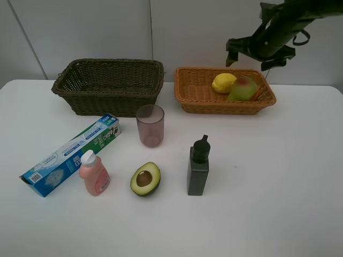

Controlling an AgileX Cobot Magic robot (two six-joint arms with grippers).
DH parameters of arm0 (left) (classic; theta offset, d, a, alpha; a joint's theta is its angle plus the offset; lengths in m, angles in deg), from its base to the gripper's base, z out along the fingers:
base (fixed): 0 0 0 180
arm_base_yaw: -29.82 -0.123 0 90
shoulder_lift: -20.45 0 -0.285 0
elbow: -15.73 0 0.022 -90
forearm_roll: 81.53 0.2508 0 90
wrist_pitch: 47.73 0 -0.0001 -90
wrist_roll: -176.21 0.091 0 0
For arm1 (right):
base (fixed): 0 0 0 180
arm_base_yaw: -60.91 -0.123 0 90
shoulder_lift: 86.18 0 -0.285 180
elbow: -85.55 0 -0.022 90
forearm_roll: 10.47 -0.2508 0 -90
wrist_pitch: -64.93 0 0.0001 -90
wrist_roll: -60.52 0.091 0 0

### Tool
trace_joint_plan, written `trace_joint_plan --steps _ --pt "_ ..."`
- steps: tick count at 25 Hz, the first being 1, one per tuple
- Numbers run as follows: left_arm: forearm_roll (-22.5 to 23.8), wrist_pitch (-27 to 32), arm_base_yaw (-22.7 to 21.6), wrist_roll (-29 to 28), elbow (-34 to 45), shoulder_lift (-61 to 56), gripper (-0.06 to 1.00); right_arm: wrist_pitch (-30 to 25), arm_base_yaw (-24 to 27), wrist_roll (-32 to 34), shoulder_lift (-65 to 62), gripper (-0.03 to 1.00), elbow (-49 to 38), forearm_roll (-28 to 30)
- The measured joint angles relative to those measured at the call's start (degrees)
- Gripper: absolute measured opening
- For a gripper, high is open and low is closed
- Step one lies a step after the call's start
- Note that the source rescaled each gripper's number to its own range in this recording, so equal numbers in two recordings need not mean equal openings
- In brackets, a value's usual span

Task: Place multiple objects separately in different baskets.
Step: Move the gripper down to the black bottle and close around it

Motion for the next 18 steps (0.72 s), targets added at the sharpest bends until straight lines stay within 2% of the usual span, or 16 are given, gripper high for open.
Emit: trace_joint_plan --steps 7,18 --pt "0.0 0.0 0.0 0.0 0.0 0.0 1.00 -5.4 -3.5 0.0 -5.4 1.00 -1.1 -0.1" --pt "0.0 0.0 0.0 0.0 0.0 0.0 1.00 -2.9 -7.0 4.9 -20.7 1.00 -21.9 -0.9"
